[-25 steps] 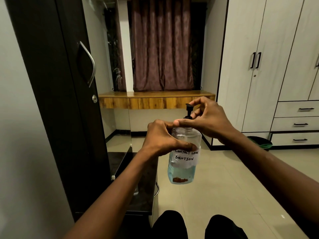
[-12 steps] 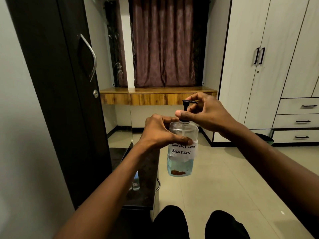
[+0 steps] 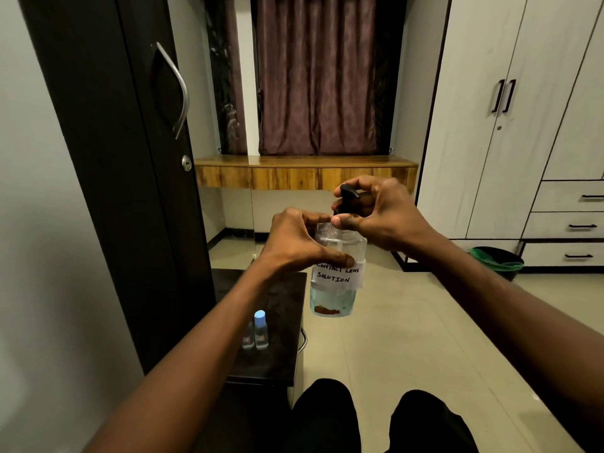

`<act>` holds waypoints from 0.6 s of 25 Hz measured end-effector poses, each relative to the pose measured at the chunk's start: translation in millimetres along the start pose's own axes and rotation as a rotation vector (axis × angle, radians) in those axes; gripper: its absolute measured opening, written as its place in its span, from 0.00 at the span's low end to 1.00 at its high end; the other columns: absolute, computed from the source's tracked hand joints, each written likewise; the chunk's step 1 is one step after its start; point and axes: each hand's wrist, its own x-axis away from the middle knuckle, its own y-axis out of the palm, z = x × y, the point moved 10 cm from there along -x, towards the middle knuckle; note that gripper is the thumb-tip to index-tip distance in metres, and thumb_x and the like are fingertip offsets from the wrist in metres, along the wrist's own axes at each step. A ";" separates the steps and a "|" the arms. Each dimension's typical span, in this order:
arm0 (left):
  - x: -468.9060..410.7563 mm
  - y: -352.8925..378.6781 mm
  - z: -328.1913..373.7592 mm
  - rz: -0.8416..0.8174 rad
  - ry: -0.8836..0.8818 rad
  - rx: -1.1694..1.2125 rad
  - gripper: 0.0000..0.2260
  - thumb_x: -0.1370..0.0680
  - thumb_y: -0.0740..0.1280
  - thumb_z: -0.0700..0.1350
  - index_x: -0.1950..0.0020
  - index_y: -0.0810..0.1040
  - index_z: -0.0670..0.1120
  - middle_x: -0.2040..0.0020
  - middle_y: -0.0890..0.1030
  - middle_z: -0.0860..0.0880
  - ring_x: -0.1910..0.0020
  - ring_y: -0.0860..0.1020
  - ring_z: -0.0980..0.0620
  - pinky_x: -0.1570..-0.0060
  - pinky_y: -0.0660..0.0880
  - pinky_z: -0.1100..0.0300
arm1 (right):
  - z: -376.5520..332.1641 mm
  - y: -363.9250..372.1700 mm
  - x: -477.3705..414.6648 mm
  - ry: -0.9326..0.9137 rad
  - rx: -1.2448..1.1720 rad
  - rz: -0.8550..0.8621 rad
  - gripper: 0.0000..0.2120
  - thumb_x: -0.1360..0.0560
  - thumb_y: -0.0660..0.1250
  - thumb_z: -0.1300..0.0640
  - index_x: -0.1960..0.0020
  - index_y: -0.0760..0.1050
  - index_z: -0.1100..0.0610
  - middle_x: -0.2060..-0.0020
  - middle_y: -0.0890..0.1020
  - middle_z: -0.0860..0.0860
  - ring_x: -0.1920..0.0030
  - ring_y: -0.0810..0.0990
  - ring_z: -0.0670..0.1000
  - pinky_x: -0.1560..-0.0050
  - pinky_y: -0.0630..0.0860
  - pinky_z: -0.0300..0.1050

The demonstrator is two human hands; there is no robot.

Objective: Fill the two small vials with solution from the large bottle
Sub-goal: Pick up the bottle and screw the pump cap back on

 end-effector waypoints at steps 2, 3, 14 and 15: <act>-0.2 -5.7 -7.3 0.006 -0.001 -0.041 0.30 0.40 0.86 0.51 0.40 0.85 0.48 0.48 0.88 0.53 0.53 0.86 0.60 0.54 0.84 0.60 | 4.5 10.7 -3.0 -0.011 -0.020 0.014 0.23 0.30 0.79 0.63 0.37 0.78 0.60 0.49 0.86 0.52 0.49 0.87 0.46 0.45 0.83 0.42; -0.3 -8.3 -11.6 0.001 -0.003 -0.059 0.29 0.39 0.86 0.52 0.40 0.85 0.48 0.49 0.88 0.53 0.54 0.86 0.61 0.54 0.84 0.60 | 8.0 17.0 -5.6 -0.012 -0.031 0.018 0.23 0.29 0.78 0.64 0.36 0.77 0.60 0.49 0.86 0.52 0.49 0.86 0.46 0.45 0.83 0.42; 8.7 -54.5 -100.0 -0.007 -0.232 -0.316 0.19 0.40 0.86 0.50 0.56 0.80 0.58 0.59 0.85 0.56 0.60 0.84 0.60 0.66 0.81 0.66 | 37.5 136.0 -59.1 -0.071 -0.087 0.007 0.21 0.28 0.77 0.65 0.38 0.78 0.58 0.50 0.85 0.52 0.48 0.85 0.47 0.45 0.83 0.41; 12.3 -57.3 -108.2 -0.001 -0.266 -0.349 0.19 0.41 0.86 0.51 0.55 0.81 0.57 0.59 0.85 0.55 0.60 0.84 0.59 0.67 0.81 0.65 | 40.2 147.6 -60.9 -0.072 -0.086 -0.007 0.21 0.28 0.77 0.64 0.37 0.78 0.58 0.50 0.85 0.52 0.48 0.85 0.47 0.44 0.83 0.42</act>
